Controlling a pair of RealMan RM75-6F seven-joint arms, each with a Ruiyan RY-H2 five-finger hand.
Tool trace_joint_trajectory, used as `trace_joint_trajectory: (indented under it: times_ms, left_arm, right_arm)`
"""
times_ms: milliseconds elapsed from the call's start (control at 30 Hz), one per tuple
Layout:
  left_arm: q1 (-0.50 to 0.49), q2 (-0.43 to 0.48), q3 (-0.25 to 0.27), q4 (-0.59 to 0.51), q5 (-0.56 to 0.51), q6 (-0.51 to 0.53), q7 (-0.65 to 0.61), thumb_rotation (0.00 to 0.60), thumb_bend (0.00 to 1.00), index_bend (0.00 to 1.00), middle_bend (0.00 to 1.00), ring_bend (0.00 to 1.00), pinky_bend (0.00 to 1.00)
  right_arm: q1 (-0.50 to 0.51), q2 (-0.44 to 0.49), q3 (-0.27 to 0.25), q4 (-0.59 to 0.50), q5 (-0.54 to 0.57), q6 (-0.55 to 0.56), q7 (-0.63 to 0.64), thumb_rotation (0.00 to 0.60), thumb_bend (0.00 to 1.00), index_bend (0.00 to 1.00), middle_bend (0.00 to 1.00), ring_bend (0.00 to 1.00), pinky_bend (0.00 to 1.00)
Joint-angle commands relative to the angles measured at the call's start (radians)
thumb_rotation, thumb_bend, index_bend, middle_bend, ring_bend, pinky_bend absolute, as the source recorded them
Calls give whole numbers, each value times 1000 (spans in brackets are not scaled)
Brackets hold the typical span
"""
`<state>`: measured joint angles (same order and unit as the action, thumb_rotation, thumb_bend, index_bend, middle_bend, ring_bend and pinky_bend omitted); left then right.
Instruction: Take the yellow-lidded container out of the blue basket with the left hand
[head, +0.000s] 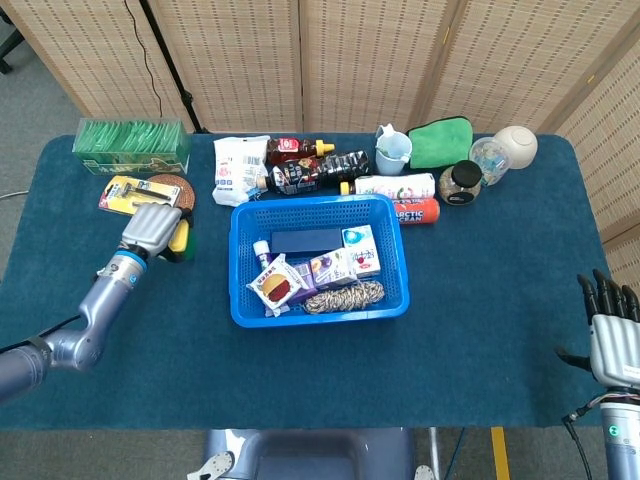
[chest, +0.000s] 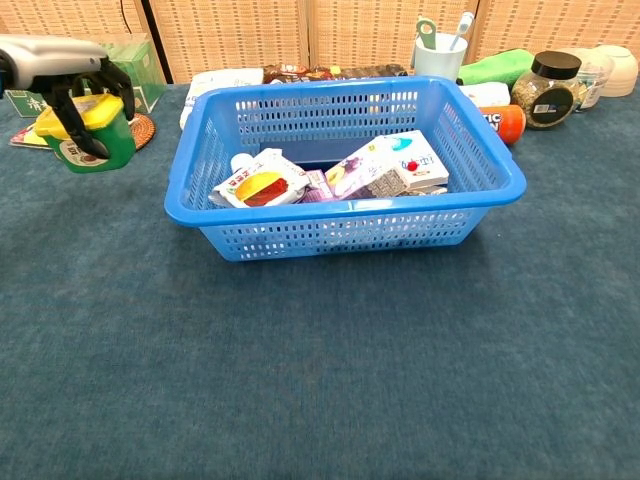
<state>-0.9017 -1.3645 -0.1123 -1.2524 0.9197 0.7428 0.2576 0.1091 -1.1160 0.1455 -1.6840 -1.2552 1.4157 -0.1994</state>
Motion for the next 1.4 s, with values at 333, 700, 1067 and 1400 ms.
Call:
trace_joint_trajectory:
  times_ms: [333, 700, 1067, 1400]
  left_arm:
    - [-38, -121, 6, 93, -91, -3, 141, 600, 200, 462, 497, 382, 437]
    - [-28, -72, 3, 26, -118, -37, 139, 600, 182, 0, 0, 0, 109]
    - [189, 193, -6, -303, 102, 236, -83, 600, 144, 0, 0, 0, 27]
    - [516, 308, 120, -454, 270, 617, -182, 600, 69, 0, 0, 0, 0]
  right_arm:
    - [0, 12, 3, 2, 5, -9, 23, 600, 0, 0, 0, 0, 0]
    - [1, 11, 5, 4, 9, -6, 24, 600, 0, 0, 0, 0, 0]
    - [-9, 18, -5, -13, -20, 14, 29, 600, 0, 0, 0, 0, 0]
    - [-12, 4, -31, -11, -81, 38, -8, 600, 0, 0, 0, 0, 0]
